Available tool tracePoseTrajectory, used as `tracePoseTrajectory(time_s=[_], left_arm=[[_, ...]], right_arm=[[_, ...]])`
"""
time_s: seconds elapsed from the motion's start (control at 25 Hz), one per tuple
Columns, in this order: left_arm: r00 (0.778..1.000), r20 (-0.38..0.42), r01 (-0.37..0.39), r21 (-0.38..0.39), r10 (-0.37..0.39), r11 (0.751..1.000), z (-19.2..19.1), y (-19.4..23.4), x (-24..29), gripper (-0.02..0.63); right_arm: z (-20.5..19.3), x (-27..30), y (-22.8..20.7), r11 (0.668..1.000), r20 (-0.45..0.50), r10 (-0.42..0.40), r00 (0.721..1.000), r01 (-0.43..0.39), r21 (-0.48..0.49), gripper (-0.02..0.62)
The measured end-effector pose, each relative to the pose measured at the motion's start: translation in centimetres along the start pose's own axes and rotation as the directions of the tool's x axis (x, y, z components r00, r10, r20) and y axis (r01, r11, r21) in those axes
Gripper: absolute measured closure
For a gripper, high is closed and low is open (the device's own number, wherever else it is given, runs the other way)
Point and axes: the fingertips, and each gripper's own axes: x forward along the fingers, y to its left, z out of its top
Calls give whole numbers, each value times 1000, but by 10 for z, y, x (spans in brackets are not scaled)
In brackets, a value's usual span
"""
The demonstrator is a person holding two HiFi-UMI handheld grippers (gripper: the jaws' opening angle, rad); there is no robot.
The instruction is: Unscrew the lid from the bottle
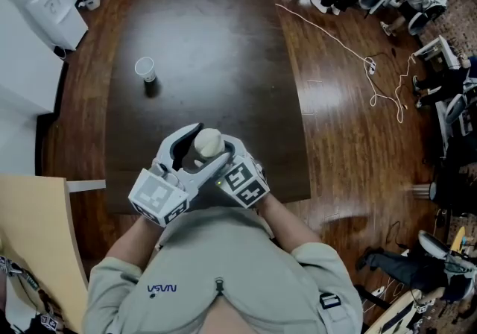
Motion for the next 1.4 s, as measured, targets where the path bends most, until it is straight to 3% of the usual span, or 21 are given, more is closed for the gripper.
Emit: tracePoseTrajectory(time_s=[0.12,0.24,0.32,0.44,0.6,0.72,0.88,1.0,1.16,1.24,1.4], left_arm=[[994,16,109,14,-110,994,14,-12,-4,267],[965,20,261,-9,-261,965,26,-24,-12,252],[928,25,373,-33,-372,927,29,-32,-20,236],[846,26,532,-85,-532,842,32,-46,-32,232],[742,26,667,-115,-669,736,37,-59,-40,225],[678,-6,731,-100,-735,675,36,-69,-47,221],[644,-61,762,-41,-763,647,30,-76,-52,240],[651,-61,758,-16,-757,652,29,-77,-52,299],[704,-94,707,-1,-704,708,27,-72,-50,301],[749,-96,660,31,-655,751,26,-66,-45,301],[871,-29,491,92,-491,866,29,-51,-32,302]], right_arm=[[5,-8,14,994,15,107,994,-107,-2,291],[11,-16,33,966,32,257,966,-257,-24,291],[15,-26,49,919,40,393,919,-391,-42,291],[20,-45,75,826,9,559,829,-556,-95,291],[19,-61,97,726,-71,668,741,-669,-158,291],[15,-66,110,678,-112,707,699,-714,-174,291],[14,-67,117,655,-121,727,676,-735,-176,291],[15,-64,114,669,-114,715,689,-723,-175,291],[15,-53,105,717,-104,669,736,-676,-170,291],[16,-46,96,760,-95,622,778,-628,-166,291],[20,-28,73,881,-68,445,893,-450,-144,291]])
